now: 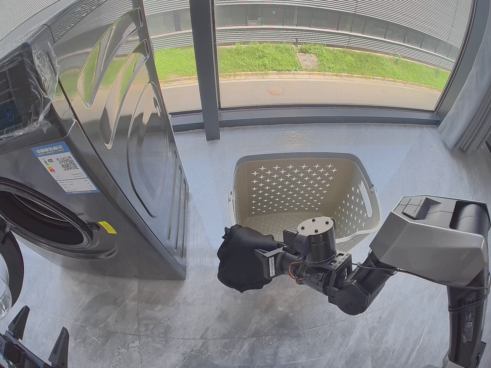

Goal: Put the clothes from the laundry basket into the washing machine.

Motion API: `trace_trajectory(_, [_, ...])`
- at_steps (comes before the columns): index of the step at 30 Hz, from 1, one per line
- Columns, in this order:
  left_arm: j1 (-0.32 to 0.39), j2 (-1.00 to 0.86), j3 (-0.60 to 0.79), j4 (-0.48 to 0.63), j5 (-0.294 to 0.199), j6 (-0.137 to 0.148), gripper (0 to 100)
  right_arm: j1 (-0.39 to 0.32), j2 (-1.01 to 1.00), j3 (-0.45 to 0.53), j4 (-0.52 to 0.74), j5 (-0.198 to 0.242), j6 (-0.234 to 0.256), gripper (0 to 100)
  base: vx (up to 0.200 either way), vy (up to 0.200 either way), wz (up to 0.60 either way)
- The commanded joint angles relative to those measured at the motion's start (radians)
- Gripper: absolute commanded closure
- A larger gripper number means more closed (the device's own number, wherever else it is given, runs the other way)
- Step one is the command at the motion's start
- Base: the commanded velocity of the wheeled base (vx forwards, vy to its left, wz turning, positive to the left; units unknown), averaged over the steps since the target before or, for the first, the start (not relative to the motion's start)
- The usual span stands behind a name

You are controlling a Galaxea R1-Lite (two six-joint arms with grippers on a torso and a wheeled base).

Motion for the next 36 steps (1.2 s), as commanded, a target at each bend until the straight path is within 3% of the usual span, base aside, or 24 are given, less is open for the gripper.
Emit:
trace_trajectory(1, [0.0,-0.013,0.016,0.0,0.0,0.0,0,0.0,0.007,-0.003,-0.003,0.0,0.001,100,0.0,0.0,0.0])
trace_trajectory(7, [0.0,-0.015,0.016,0.0,0.0,0.001,0,-0.001,-0.013,0.017,-0.014,0.0,-0.009,100,0.0,0.0,0.0])
trace_trajectory(21, [0.0,-0.013,0.016,0.0,0.0,0.001,0,0.017,-0.194,0.168,-0.02,-0.012,0.001,100,0.0,0.0,0.0])
trace_trajectory(30, [0.0,-0.013,0.016,0.0,0.0,0.001,0,0.015,-0.234,0.191,-0.15,-0.017,0.002,100,0.0,0.0,0.0])
trace_trajectory(36, [0.0,-0.013,0.016,0.0,0.0,0.0,0,0.054,-0.41,0.28,-0.172,-0.018,0.005,100,0.0,0.0,0.0])
